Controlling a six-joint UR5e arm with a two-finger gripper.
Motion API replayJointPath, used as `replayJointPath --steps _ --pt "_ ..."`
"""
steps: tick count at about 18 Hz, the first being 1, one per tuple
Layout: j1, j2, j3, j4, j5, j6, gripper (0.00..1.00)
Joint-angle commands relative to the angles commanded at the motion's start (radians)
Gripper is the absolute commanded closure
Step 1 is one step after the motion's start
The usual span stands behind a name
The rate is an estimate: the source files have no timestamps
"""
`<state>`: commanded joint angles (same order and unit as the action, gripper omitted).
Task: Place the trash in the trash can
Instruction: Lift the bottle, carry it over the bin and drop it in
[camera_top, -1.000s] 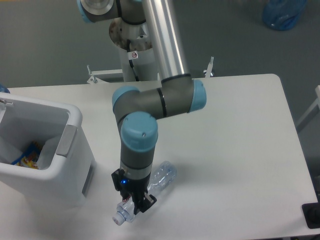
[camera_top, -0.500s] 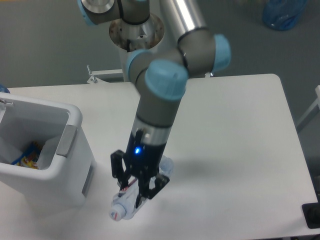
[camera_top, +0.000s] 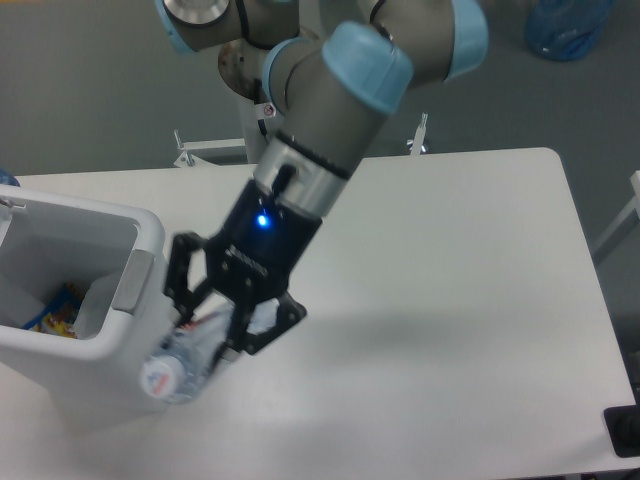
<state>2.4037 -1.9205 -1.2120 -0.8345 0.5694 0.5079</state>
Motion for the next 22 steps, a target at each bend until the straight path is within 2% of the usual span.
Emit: replayJointPath --steps 4,9,11,14,15,16,17,22 --pt "-0.014 0.011 0.014 0.002 -0.118 -0.019 0.57" --pt "-0.119 0.014 -0.004 0.002 -0.138 -0.02 0.57" --pt "-0.156 0.021 -0.032 0.002 -0.138 -0.019 0.56" --pt "-0.169 0.061 -0.101 0.003 -0.137 -0.008 0.54" --pt "-0.17 0.066 -0.118 0.003 -0.137 -0.002 0.43" --pt "-0.17 0.066 -0.127 0.003 -0.137 0.012 0.13" --pt "-0.172 0.066 -0.129 0.003 -0.137 0.018 0.0" --pt "-0.172 0.075 -0.159 0.003 -0.135 0.021 0.0"
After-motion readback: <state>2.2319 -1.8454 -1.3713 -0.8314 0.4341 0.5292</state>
